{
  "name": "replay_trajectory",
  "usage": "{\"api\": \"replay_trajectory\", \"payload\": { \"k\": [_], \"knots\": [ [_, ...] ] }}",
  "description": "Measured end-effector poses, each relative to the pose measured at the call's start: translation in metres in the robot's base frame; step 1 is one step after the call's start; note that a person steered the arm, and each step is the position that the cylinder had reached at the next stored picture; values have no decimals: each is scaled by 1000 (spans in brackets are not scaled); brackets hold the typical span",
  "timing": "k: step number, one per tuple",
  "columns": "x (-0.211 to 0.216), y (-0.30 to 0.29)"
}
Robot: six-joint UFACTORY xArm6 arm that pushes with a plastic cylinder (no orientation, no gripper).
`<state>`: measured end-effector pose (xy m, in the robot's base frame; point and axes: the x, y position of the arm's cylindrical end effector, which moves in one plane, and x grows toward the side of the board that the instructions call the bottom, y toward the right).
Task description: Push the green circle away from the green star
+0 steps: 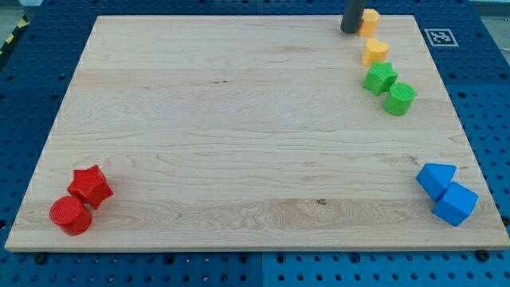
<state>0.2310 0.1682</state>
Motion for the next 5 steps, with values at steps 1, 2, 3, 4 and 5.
{"api": "replay_trajectory", "payload": {
  "k": [1,2,3,4,5],
  "knots": [
    [0,-13],
    [0,-36],
    [12,-65],
    [50,-66],
    [103,-77]
  ]
}}
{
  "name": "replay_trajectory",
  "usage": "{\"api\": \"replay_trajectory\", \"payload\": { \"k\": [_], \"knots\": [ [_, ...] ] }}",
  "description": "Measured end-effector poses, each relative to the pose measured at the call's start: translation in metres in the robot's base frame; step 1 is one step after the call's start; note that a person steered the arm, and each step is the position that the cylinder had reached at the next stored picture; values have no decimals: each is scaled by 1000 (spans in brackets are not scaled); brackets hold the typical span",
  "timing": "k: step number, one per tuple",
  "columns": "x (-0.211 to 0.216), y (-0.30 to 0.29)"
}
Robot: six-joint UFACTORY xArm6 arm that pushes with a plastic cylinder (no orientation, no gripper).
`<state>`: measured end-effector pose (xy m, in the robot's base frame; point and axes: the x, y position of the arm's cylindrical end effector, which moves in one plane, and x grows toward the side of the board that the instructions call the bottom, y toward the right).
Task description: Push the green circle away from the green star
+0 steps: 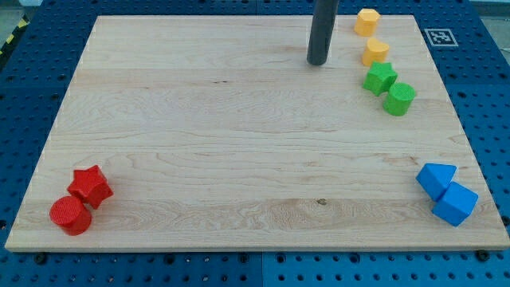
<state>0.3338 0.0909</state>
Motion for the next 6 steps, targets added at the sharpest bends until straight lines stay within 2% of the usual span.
{"api": "replay_trajectory", "payload": {
  "k": [1,2,5,6],
  "knots": [
    [33,-20],
    [60,-1],
    [64,34],
    [61,74]
  ]
}}
